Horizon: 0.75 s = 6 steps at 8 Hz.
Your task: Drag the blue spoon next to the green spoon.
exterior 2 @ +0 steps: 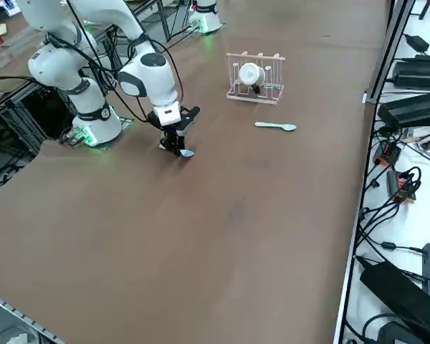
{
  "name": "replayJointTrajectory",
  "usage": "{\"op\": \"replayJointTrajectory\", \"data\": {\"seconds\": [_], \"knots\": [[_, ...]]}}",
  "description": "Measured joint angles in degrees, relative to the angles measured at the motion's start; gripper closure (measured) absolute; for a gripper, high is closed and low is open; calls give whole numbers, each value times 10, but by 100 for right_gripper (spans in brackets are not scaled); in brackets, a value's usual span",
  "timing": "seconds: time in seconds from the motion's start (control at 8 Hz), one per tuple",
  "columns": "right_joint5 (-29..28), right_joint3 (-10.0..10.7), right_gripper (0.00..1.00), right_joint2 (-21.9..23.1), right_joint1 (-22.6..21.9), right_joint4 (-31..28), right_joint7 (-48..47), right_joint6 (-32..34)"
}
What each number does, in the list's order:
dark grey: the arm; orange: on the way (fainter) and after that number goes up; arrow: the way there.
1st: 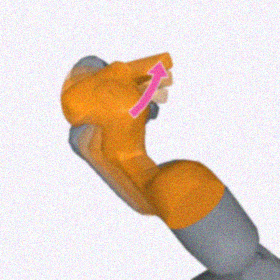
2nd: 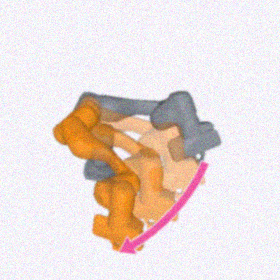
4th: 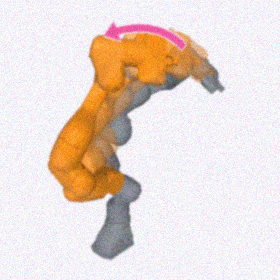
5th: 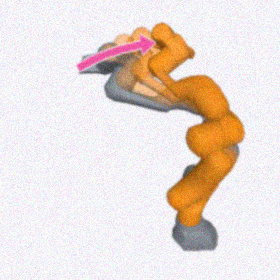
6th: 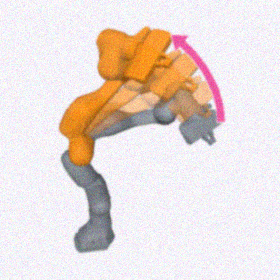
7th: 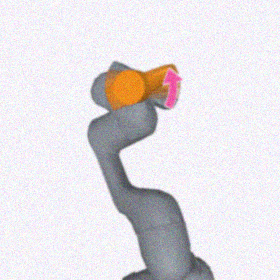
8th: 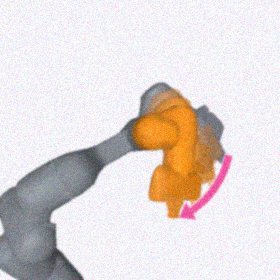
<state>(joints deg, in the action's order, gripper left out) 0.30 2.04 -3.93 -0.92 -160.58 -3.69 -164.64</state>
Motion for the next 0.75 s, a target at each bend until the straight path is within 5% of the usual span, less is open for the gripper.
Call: {"op": "replayJointTrajectory", "data": {"seconds": [0.75], "knots": [[1,0,85,-8,-24,40,3,-10]]}}
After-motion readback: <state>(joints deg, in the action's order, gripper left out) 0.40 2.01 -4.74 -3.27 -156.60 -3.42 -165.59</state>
